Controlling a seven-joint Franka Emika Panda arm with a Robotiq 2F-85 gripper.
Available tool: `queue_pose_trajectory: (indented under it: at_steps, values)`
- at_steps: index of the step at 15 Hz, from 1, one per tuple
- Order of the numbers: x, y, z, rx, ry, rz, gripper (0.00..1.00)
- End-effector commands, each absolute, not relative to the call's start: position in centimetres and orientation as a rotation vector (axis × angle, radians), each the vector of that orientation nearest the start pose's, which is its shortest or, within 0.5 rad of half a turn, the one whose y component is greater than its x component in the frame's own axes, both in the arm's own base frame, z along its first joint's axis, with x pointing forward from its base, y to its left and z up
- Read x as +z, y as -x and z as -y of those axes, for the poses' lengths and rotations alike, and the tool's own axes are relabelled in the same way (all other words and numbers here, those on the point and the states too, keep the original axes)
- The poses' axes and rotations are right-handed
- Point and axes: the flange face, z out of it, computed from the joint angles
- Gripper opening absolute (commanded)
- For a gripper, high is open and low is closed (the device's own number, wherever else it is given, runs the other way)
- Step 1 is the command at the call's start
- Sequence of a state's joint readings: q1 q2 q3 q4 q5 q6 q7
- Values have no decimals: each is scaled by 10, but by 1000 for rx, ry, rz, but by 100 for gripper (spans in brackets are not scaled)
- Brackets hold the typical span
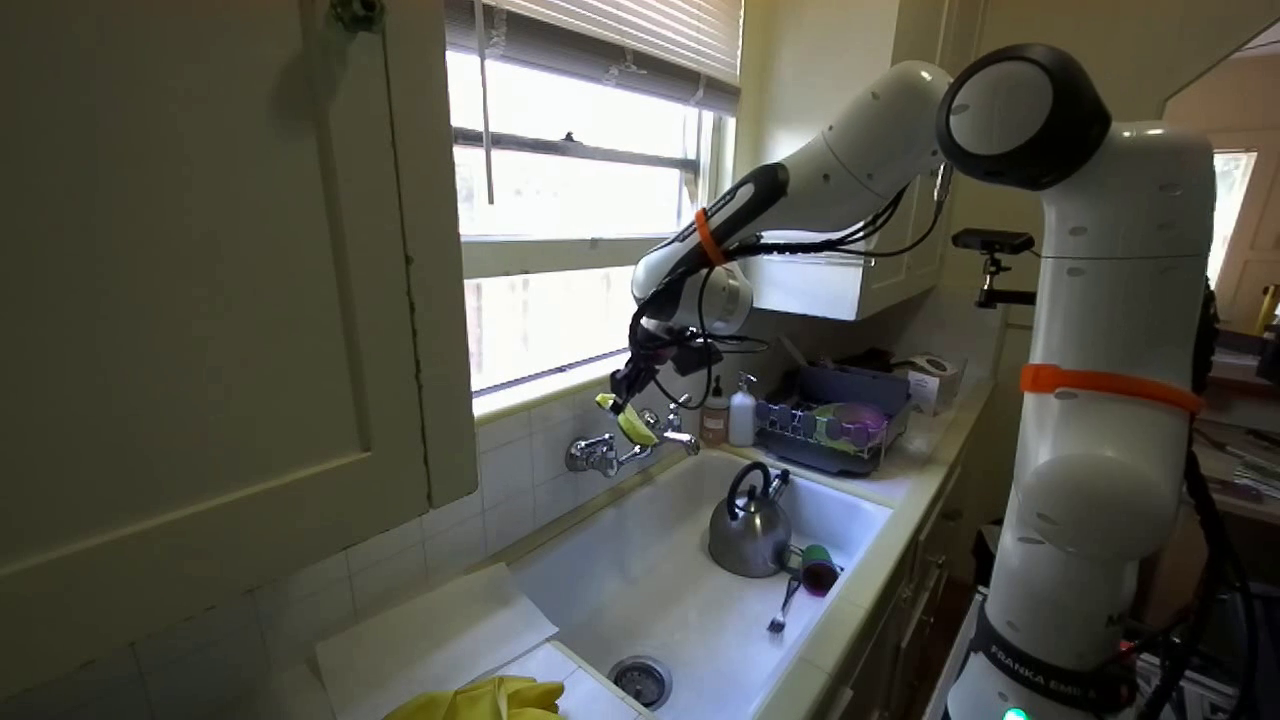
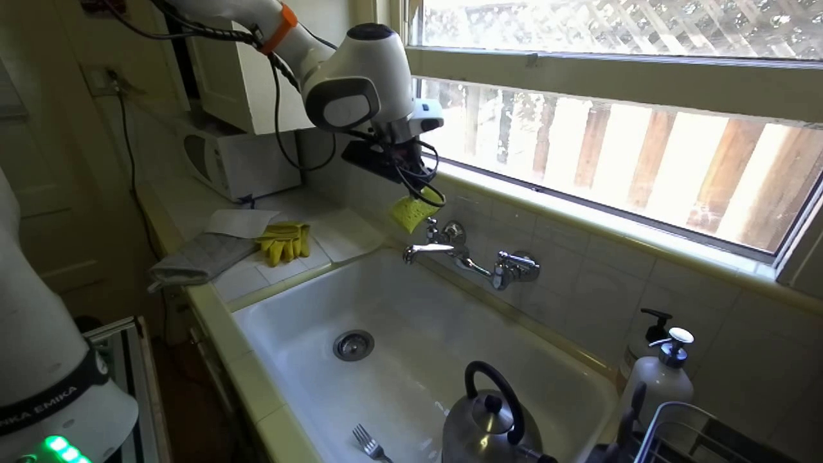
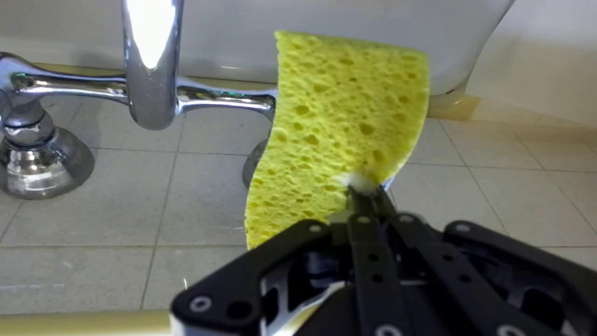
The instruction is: Use the yellow sponge to clean the left tap
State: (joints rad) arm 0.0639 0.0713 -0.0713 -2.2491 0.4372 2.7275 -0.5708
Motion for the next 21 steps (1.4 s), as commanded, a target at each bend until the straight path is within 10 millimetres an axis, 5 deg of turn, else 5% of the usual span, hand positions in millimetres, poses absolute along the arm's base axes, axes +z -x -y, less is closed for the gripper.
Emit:
queue_pose_trajectory:
  at_steps: [1, 21]
  values:
    - [365, -580, 19, -713, 2915, 327, 1]
    - [335, -609, -23, -667, 2904, 461, 1]
